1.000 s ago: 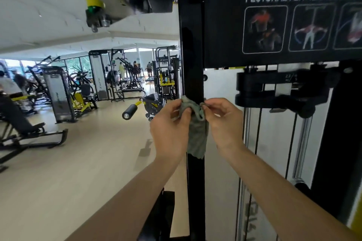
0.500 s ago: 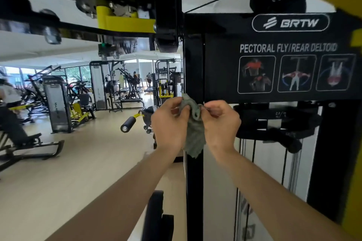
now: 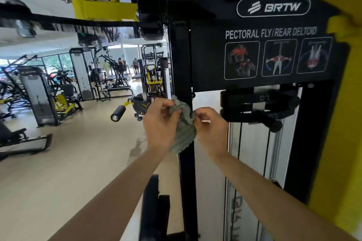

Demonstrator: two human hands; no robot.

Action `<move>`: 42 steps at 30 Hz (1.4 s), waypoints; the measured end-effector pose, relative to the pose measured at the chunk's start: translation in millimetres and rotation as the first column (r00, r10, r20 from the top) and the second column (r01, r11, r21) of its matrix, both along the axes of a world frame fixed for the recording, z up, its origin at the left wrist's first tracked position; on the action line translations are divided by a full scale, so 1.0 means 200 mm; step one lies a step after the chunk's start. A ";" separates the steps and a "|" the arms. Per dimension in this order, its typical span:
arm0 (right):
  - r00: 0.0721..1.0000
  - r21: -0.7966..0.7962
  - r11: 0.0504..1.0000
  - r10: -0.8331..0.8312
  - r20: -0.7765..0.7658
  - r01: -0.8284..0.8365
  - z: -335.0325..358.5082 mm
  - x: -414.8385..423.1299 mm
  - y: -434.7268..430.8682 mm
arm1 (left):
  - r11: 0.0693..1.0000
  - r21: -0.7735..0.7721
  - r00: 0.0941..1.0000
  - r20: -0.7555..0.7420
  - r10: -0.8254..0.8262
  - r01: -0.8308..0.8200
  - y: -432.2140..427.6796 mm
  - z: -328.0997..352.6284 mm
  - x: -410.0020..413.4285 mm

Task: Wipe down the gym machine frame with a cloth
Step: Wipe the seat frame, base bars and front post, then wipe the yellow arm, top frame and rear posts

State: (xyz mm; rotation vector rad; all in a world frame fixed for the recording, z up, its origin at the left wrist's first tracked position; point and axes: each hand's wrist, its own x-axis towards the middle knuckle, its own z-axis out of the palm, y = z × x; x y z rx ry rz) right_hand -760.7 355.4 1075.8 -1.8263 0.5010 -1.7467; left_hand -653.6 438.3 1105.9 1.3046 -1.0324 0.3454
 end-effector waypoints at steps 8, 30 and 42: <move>0.980 0.249 0.961 0.159 -0.124 -0.124 -0.32 -0.05 0.05 | 0.989 0.143 0.987 -0.161 0.002 0.021 0.05 -0.38 -0.05; 0.935 0.526 0.773 -0.267 -0.235 0.353 -0.79 -0.90 0.82 | 0.677 0.487 0.826 -0.209 -0.524 0.552 0.40 -0.92 -0.49; 0.748 0.655 0.588 -0.662 0.052 0.475 -0.71 -1.39 0.69 | 0.711 0.202 0.711 -0.442 -0.547 0.673 0.32 -0.91 -1.28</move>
